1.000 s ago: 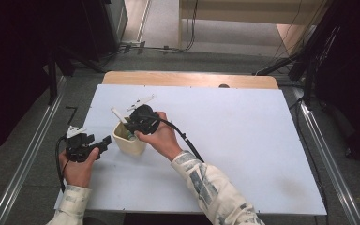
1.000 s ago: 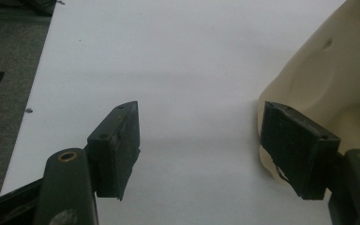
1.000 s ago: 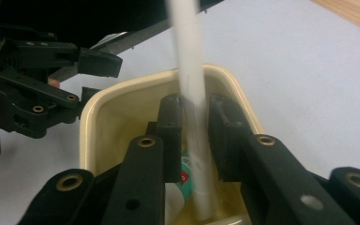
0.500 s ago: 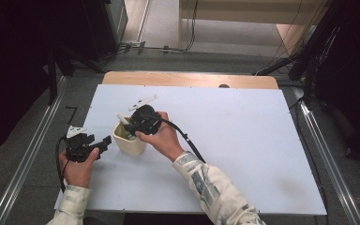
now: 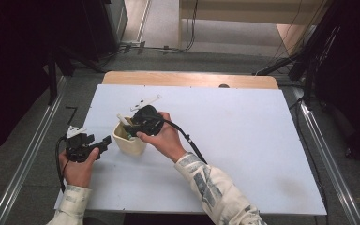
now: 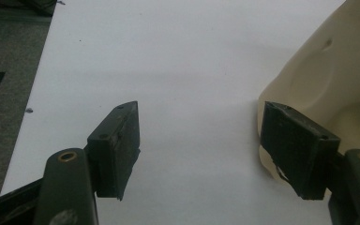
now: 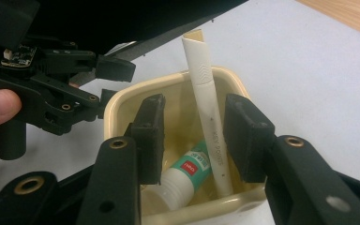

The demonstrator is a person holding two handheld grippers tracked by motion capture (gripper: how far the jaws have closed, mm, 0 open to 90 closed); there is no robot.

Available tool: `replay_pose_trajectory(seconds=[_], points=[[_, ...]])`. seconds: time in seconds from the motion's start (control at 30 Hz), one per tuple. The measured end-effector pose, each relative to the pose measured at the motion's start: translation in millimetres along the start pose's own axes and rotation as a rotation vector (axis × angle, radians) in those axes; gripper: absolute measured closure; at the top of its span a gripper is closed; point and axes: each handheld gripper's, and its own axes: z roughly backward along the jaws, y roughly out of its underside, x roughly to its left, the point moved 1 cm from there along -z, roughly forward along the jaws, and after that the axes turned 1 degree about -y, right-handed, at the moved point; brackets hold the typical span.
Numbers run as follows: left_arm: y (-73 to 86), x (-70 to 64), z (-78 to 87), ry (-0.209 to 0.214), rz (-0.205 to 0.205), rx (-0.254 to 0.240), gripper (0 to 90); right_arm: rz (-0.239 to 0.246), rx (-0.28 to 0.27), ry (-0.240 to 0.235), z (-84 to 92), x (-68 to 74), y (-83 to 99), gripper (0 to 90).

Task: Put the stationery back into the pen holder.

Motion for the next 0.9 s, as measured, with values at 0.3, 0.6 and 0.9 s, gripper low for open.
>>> replay_pose_trajectory(seconds=[0.3, 0.6, 0.9], points=[[0.1, 0.0, -0.1, -0.001, 0.0, 0.0, 30.0, 0.012, -0.034, 0.0, 9.7, 4.4, -0.4, 52.9], [0.1, -0.5, -0.1, 0.0, 0.002, -0.003, 30.0, 0.01, -0.054, 0.019, 17.1, 4.3, 0.5, 48.1], [0.2, -0.6, -0.2, 0.0, 0.0, -0.001, 30.0, -0.005, -0.078, 0.038, 24.9, -0.5, 1.0, 44.5]])
